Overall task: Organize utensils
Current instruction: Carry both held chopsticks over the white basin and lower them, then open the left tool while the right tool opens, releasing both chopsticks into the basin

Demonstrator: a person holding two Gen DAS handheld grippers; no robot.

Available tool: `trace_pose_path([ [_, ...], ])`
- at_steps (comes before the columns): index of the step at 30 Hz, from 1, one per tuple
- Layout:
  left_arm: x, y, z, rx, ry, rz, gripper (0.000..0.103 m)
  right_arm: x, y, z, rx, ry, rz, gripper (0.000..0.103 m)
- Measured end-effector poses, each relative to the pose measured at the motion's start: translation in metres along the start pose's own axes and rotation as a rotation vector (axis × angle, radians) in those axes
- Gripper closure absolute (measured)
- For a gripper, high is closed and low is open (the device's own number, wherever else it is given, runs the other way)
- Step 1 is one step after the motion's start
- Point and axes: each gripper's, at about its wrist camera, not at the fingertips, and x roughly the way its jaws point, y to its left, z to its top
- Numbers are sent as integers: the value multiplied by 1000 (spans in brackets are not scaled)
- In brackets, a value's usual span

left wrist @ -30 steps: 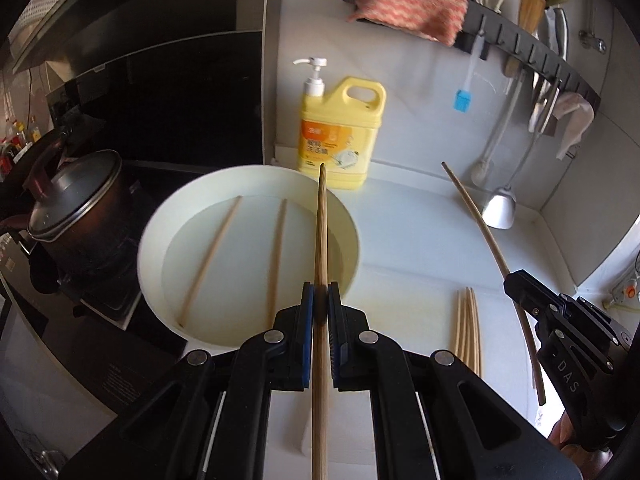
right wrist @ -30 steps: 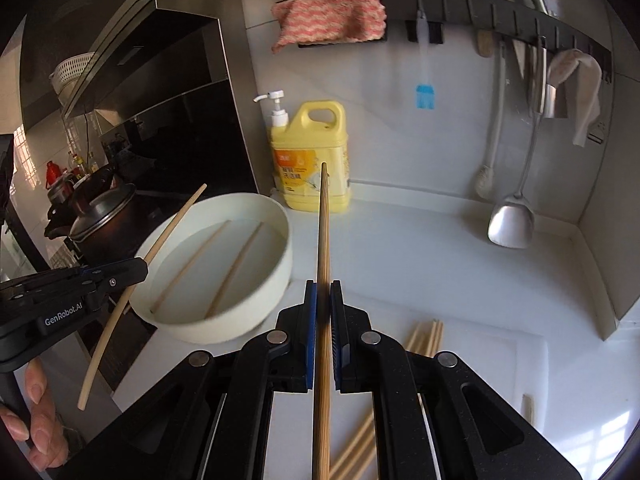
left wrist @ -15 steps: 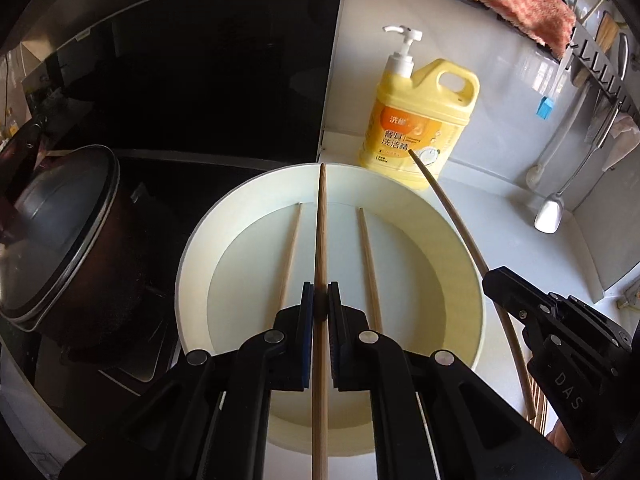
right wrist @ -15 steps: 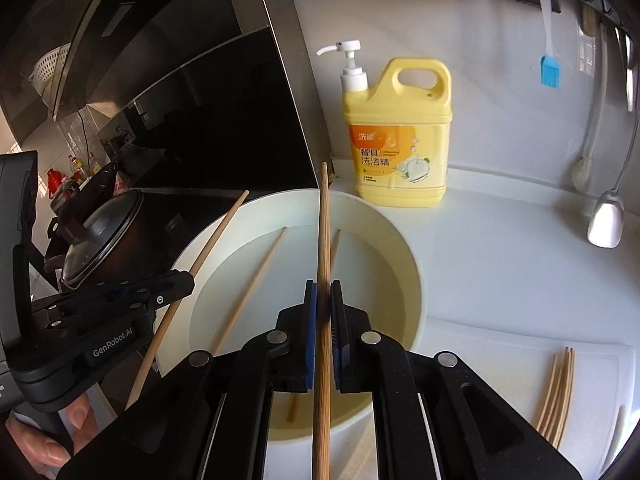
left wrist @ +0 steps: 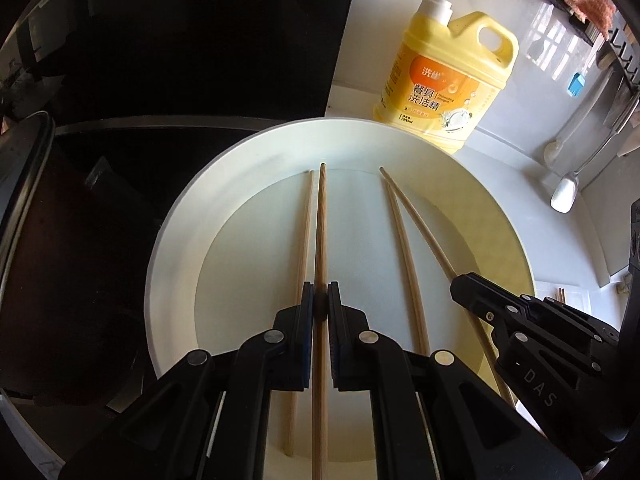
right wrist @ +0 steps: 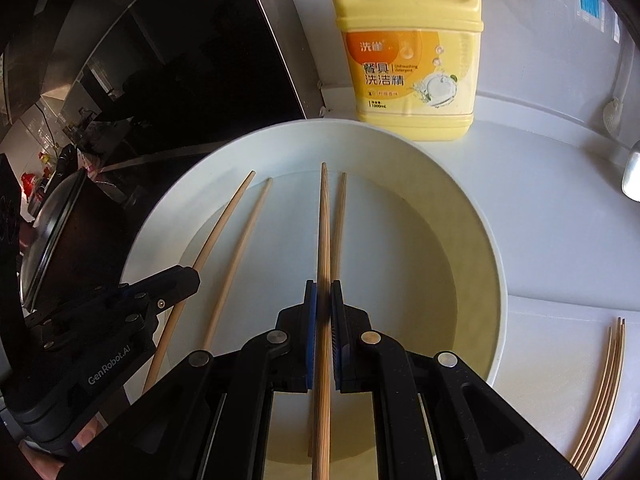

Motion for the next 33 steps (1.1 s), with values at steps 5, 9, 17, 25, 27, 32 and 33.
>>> trace_pose_path([
  [5, 9, 5, -1, 6, 30, -9, 95, 13, 0, 0, 21, 47, -7, 96],
  [9, 15, 8, -2, 3, 61, -3, 95, 19, 1, 1, 30, 73, -9, 96],
  [17, 22, 10, 0, 11, 96, 17, 95, 31, 1, 0, 45, 127, -15, 96],
  [25, 2, 12, 4, 16, 38, 68, 37, 15, 1, 1, 23, 82, -49, 90],
  [27, -6, 15, 5, 7, 18, 79, 35, 8, -2, 1, 24, 62, -53, 88],
  [32, -21, 20, 6, -14, 2, 96, 28, -14, -9, -3, 29, 22, -60, 81],
  [33, -24, 21, 5, -17, -3, 101, 28, -18, -9, -5, 28, 16, -61, 81],
])
